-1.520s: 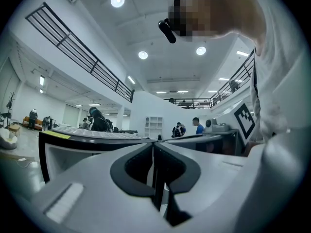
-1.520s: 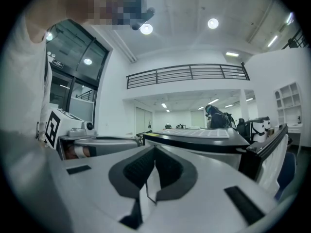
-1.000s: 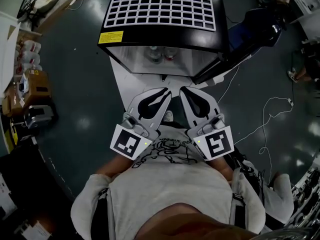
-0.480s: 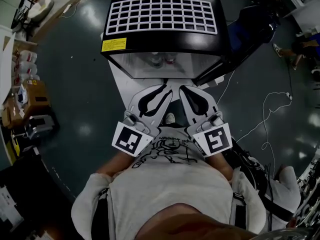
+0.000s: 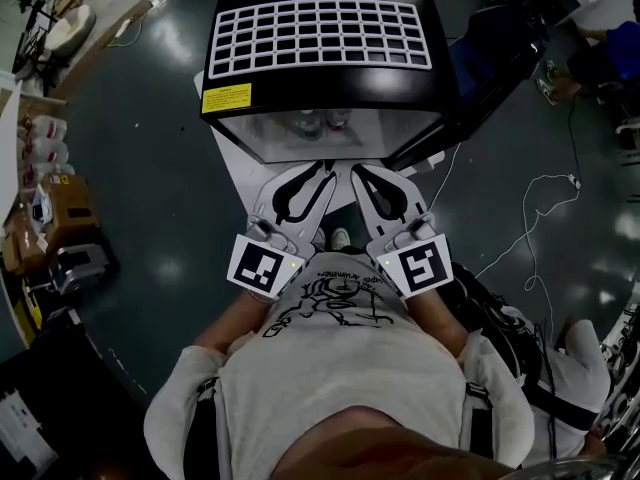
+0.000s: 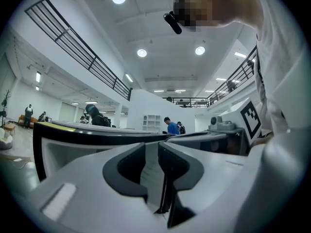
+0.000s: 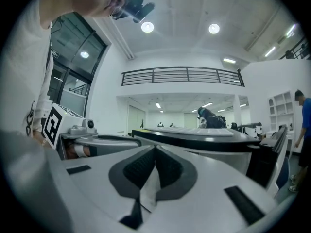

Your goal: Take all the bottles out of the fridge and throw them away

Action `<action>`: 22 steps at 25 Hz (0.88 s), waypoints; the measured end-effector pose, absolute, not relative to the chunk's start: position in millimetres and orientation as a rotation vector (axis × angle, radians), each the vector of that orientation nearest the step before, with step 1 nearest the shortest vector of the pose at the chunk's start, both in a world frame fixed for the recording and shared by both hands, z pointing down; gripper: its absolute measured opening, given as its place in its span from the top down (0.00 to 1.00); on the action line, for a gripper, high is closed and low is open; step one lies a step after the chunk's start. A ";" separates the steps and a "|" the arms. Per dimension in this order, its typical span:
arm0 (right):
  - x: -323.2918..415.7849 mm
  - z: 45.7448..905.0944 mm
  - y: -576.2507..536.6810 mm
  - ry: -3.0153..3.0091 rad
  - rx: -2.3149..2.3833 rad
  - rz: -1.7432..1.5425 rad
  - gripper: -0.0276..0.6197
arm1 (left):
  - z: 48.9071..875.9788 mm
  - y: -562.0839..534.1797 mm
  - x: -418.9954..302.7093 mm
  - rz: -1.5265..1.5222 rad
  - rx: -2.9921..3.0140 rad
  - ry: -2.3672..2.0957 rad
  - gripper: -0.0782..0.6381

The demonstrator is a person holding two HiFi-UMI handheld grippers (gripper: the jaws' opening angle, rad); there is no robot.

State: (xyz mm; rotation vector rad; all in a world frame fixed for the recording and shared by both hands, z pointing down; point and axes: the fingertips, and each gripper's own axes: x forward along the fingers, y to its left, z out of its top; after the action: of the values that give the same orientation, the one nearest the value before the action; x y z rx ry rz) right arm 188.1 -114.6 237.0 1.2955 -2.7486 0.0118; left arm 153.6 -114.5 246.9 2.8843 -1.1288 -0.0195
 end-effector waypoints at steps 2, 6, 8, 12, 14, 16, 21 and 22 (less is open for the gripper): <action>187.6 242.9 -117.0 -2.738 1.300 0.010 0.94 | 254.2 -118.8 152.6 0.007 2.873 -1.129 0.80; 188.3 258.1 -123.7 -2.729 1.311 0.033 0.95 | 270.0 -131.8 151.3 0.016 2.912 -1.162 0.80; 190.1 265.9 -126.9 -2.735 1.318 0.065 0.94 | 279.5 -136.0 152.4 0.037 2.918 -1.162 0.80; 193.3 278.3 -133.3 -2.732 1.334 0.084 0.94 | 298.0 -143.0 152.2 0.065 2.897 -1.156 0.79; 192.9 285.5 -136.4 -2.719 1.333 0.069 0.94 | 306.5 -148.0 152.2 0.073 2.873 -1.149 0.79; 191.7 292.9 -139.5 -2.704 1.326 0.057 0.94 | 315.3 -153.0 151.4 0.094 2.861 -1.150 0.78; 185.5 305.6 -144.8 -2.699 1.311 0.039 0.94 | 329.8 -165.1 146.7 0.136 2.852 -1.185 0.77; 184.4 308.1 -145.7 -2.698 1.309 0.041 0.94 | 331.5 -167.0 146.0 0.139 2.850 -1.191 0.76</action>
State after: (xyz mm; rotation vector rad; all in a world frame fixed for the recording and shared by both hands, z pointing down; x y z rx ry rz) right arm 184.4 -145.7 308.1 1.3093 -2.6985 0.0409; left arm 146.0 -167.0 331.5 2.8500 -1.1911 0.1387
